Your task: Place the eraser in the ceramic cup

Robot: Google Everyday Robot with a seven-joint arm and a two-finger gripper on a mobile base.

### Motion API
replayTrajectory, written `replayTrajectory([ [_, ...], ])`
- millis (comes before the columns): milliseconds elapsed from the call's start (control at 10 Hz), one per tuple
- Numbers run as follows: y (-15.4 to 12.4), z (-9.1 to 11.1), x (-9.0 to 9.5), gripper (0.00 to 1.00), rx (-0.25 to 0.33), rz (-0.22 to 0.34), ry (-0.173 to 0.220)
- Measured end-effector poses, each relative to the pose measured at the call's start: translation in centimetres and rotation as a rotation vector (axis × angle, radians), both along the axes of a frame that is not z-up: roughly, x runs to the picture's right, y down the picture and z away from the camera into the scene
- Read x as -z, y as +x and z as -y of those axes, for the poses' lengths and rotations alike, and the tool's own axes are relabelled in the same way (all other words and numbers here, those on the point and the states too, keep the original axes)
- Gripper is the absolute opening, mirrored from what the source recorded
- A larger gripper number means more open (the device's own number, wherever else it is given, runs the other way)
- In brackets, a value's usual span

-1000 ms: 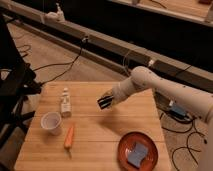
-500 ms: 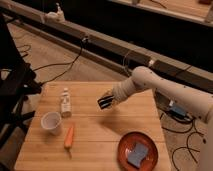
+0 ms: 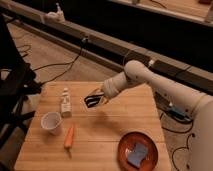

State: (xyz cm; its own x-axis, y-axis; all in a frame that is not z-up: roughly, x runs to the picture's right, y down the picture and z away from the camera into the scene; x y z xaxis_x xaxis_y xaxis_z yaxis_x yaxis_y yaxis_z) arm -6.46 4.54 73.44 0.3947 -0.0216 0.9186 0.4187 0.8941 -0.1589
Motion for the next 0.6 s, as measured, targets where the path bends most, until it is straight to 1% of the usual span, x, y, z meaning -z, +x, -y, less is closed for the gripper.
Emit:
replayTrajectory([
  [100, -1.6, 0.7, 0.7, 0.0, -0.017, 0.034, -0.01],
  [300, -3.8, 1.8, 1.7, 0.0, -0.072, 0.074, -0.013],
  [500, -5.8, 1.5, 2.8, 0.0, -0.092, 0.114, -0.014],
  [600, -6.8, 0.6, 3.6, 0.0, -0.095, 0.139, -0.017],
])
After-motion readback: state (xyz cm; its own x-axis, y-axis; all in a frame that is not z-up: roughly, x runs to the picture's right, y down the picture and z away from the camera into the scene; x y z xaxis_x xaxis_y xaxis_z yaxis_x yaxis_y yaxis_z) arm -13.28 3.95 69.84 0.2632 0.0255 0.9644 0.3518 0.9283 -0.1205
